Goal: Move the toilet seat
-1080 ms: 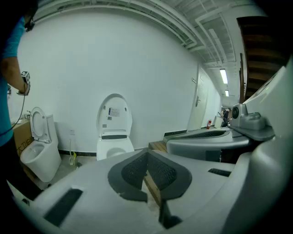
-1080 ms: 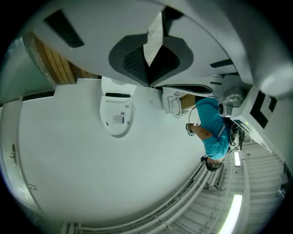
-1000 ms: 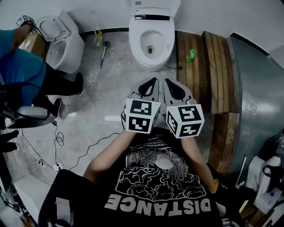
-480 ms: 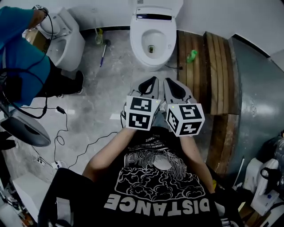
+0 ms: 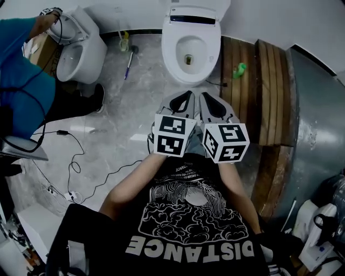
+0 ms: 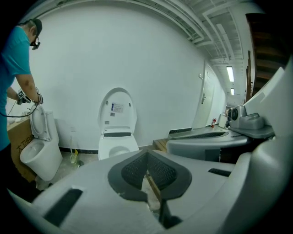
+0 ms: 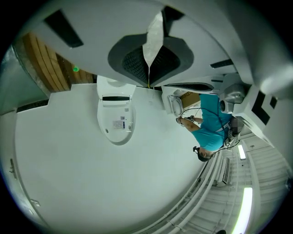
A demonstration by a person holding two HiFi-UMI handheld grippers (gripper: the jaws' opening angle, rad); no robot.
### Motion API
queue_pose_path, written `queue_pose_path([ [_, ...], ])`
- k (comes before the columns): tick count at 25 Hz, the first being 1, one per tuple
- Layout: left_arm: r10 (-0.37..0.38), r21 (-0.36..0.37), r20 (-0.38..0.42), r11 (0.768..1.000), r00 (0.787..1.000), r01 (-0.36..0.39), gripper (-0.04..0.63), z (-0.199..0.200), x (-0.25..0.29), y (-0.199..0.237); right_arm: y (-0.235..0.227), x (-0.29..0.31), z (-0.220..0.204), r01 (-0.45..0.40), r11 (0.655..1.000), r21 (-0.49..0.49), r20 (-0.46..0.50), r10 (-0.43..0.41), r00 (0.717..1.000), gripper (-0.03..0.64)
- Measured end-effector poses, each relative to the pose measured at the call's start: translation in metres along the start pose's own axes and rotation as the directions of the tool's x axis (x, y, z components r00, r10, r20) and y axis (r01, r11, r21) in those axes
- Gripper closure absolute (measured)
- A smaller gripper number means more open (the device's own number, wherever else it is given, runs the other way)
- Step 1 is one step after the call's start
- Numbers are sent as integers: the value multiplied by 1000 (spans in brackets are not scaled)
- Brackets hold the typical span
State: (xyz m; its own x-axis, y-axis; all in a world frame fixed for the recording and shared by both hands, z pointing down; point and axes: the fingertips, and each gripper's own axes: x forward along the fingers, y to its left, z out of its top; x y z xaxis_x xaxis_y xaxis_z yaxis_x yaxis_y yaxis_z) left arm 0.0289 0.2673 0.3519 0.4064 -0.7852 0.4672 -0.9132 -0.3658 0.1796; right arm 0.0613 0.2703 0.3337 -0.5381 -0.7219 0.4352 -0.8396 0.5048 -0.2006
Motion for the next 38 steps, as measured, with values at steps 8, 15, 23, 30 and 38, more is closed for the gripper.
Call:
queue_pose_path([
  [8,6,-38,-38,999,999,-7,583,16,72,22,-48,56,5,-24,998,55,-71,27,997,597],
  [15,5,-85,-85,996,996,-13,583,22,135,41,-87,106,5,-54,991,123,-136,71,988,597],
  [23,-19,-217,-174,976,984,-19,583,-5,207,61,-130,168,-23,-105,945,308,-182,167,969,597],
  [30,-19,-300,-226,953,974,-52,583,-47,253,88,-159,220,-64,-98,896,433,-230,215,949,595],
  [38,-50,-461,-266,884,963,-82,581,-123,279,122,-179,260,-134,-39,853,520,-272,209,939,595],
])
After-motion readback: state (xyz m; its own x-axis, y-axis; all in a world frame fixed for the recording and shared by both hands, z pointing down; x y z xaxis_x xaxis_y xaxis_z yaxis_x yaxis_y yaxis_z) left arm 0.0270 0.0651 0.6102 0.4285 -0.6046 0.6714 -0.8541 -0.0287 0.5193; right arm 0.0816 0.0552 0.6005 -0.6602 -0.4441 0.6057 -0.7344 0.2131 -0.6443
